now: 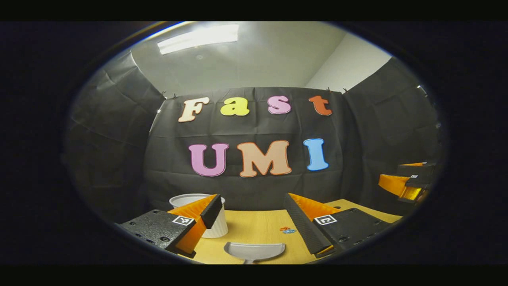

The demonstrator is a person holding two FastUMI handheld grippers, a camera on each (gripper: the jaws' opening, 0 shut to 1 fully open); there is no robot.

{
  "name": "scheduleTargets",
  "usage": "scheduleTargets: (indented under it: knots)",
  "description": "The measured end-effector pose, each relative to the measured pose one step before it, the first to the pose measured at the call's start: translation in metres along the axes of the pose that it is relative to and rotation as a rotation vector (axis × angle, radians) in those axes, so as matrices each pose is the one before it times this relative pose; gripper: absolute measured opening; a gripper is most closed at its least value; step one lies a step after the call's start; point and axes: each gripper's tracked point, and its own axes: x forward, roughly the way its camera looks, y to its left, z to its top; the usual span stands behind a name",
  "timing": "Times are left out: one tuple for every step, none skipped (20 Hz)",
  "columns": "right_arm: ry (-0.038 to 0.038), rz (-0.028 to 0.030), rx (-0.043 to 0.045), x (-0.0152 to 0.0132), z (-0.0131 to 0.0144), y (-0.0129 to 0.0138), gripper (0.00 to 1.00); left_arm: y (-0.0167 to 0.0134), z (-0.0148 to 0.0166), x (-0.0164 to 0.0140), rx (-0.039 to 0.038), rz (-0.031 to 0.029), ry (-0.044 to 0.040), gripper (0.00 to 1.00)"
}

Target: Pick up the small broom and dustpan from the desktop, sweep the trash into the dustpan with the broom, and then empty the trash into the garbage bin.

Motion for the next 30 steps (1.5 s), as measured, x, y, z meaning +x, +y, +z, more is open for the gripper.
scheduleTargets:
  knots:
    - [0.00535,0.00823,0.00088,-0.00114,-0.00222,0.00141,0.99,-0.00011,-0.00170,-0.00069,0.00009,0.00217,0.00601,0.94]
    - [0.01102,0.01329,-0.00009,0.00037,-0.00328,0.00287,0.99,-0.00101,-0.00498,-0.00077,-0.00123,0.00138,0.01203,0.93]
    - [0.01659,0.01696,-0.00256,0.00077,-0.00442,0.00328,0.99,0.00051,-0.00446,-0.00097,-0.00172,0.00414,0.01511,0.94]
    - [0.02863,0.02182,-0.00691,0.00192,-0.00810,0.00481,0.99,0.00220,-0.00538,-0.00065,-0.00420,0.00666,0.01766,0.93]
    - [0.04284,0.02726,-0.00391,0.00214,-0.00882,0.00490,0.99,0.00211,-0.00644,-0.00060,-0.00444,0.00564,0.02452,0.93]
    - [0.05151,0.03099,-0.00143,0.00069,-0.01312,0.00609,1.00,0.00183,-0.00946,-0.00211,-0.00182,0.00540,0.02870,0.93]
    - [0.05031,0.03561,-0.00110,0.00206,-0.01007,0.00651,0.99,0.00142,-0.00857,-0.00026,0.00543,-0.00050,0.03386,0.94]
    - [0.05109,0.02986,-0.00425,0.00225,-0.01325,0.00627,1.00,0.00030,-0.01343,-0.00069,0.01382,-0.00751,0.04505,0.94]
    - [0.05032,0.02421,-0.00912,0.00412,-0.01286,0.00495,1.00,0.00071,-0.01286,-0.00134,0.02233,-0.00475,0.04247,0.94]
    - [0.04034,0.01647,-0.01479,0.00697,-0.01245,0.00454,1.00,0.00316,-0.01213,-0.00026,0.02635,-0.00358,0.04244,0.94]
    - [0.04114,0.00491,-0.02072,0.00611,-0.00999,0.00321,1.00,0.00237,-0.01362,0.00115,0.01746,-0.00112,0.04061,0.94]
    - [0.03719,0.00904,-0.01937,0.00676,-0.01240,0.00476,1.00,-0.00153,-0.01585,0.00184,0.00047,-0.01492,0.04220,0.94]
    - [0.03711,0.00957,-0.01735,0.00791,-0.01155,0.00636,1.00,-0.00477,-0.01656,0.00382,-0.01216,-0.02250,0.04199,0.94]
    - [0.03695,0.00050,-0.01387,0.00918,-0.01094,0.00474,1.00,-0.00471,-0.02032,0.00577,-0.01307,-0.01871,0.05128,0.94]
    - [0.04585,-0.00065,-0.01154,0.00982,-0.01201,0.00381,1.00,-0.00370,-0.02166,0.00673,-0.01277,-0.01424,0.06125,0.95]
    - [0.06331,-0.00249,-0.00282,0.01230,-0.01393,0.00724,1.00,-0.00068,-0.02762,0.00873,-0.01072,-0.00913,0.07753,0.96]
    - [0.03928,-0.00310,-0.00223,0.00878,-0.00989,0.00436,1.00,0.00005,-0.01877,0.00602,-0.00108,-0.01089,0.05720,0.97]
    - [0.03776,-0.00951,-0.00626,0.00878,-0.00862,0.00249,1.00,0.00105,-0.01380,0.00454,0.00792,-0.00542,0.04913,1.00]
    - [0.04441,-0.00974,-0.01056,0.00957,-0.00884,0.00198,0.99,0.00121,-0.01353,0.00573,0.01251,-0.00378,0.04703,0.96]
    - [0.04179,-0.00184,-0.00849,0.00960,-0.00446,0.00231,0.97,0.00032,-0.01216,0.00636,0.00537,-0.00896,0.04665,0.96]
    - [0.04486,0.00355,-0.00570,0.01003,-0.00991,0.00075,0.97,0.00230,-0.01026,0.00817,-0.00367,-0.00664,0.04066,0.96]
    - [0.04685,-0.00227,-0.00082,0.00816,-0.00818,0.00027,0.96,-0.00055,-0.00957,0.00491,-0.00759,-0.00738,0.04628,0.96]
    - [0.04329,-0.00506,0.00510,0.00649,-0.01317,0.00089,0.95,-0.00007,-0.00844,0.00420,-0.00584,-0.00780,0.03901,0.96]
    - [0.03973,-0.00347,0.01126,0.00706,-0.00956,-0.00111,0.95,0.00257,-0.00867,0.00337,-0.00378,0.00397,0.03580,0.97]
    - [0.03644,-0.00257,0.01447,0.00876,-0.00641,-0.00026,0.95,-0.00019,-0.00892,0.00393,-0.00291,0.00268,0.03418,1.00]
    - [0.03350,-0.00184,0.01138,0.00784,-0.00575,0.00028,0.99,0.00042,-0.00766,0.00292,-0.00281,0.00397,0.03382,0.97]
    - [0.03145,-0.00791,0.00505,0.00743,-0.00505,-0.00155,0.99,-0.00145,-0.00813,0.00386,-0.00121,-0.00282,0.02878,0.97]
    - [0.05190,-0.00829,-0.00136,0.01172,-0.00724,-0.00404,0.96,-0.00258,-0.00770,0.00606,0.00199,-0.01091,0.02881,0.97]
    - [0.04316,0.00583,-0.00126,0.00654,-0.00492,0.00166,0.93,-0.00368,-0.00492,0.00744,0.01175,-0.00875,0.02394,0.97]
    - [0.03704,0.00621,0.00760,0.00493,-0.00462,0.00080,0.91,-0.00081,-0.00291,0.00219,0.00881,-0.00749,0.02045,0.98]
